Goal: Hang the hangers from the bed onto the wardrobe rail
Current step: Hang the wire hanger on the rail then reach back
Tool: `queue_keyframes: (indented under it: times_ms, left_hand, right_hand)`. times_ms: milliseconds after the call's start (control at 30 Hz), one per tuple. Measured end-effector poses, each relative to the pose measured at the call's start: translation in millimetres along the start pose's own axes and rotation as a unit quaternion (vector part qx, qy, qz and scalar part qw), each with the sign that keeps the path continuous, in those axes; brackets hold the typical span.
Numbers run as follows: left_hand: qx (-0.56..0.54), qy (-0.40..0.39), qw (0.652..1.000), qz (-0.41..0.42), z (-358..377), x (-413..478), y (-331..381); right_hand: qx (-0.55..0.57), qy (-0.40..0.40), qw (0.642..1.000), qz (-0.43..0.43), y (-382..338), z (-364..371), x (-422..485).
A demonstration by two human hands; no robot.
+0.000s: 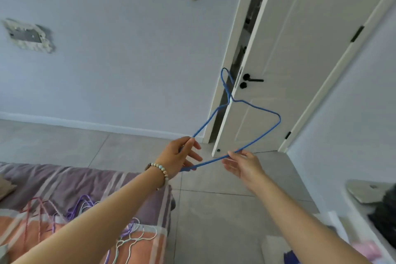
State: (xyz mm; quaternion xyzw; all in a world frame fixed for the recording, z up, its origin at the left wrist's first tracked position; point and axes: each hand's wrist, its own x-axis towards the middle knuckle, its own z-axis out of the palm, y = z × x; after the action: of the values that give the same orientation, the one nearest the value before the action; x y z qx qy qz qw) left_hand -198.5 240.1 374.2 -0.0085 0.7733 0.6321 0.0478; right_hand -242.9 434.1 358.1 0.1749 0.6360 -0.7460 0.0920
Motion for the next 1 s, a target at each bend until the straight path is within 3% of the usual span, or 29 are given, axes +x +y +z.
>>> queue_keyframes:
  times_ms: [133,200,367,600,1000]
  left_hand:
    - [0.034,-0.033,0.997,0.056,29.6,2.9,97.9]
    - [0.061,-0.068,0.993,0.078,45.1,-0.9,145.1]
    - [0.106,-0.199,0.965,0.134,96.2,-28.4,249.5]
    - [0.066,-0.311,0.929,0.189,181.0,-90.8,349.4]
    - [-0.046,-0.402,0.872,0.276,402.2,-171.4,437.1]
  right_hand:
    - [-0.225,-0.062,0.972,-0.027,-93.3,-56.2,-56.3]
    - [-0.279,-0.084,0.955,-0.060,-137.6,-78.1,-92.6]
    - [-0.138,-0.102,0.966,-0.195,-225.7,-117.7,-178.4]
    - [-0.101,-0.022,0.926,-0.363,-273.6,-206.8,-270.6]
    - [-0.008,0.117,0.888,-0.444,-311.5,-421.6,-381.7]
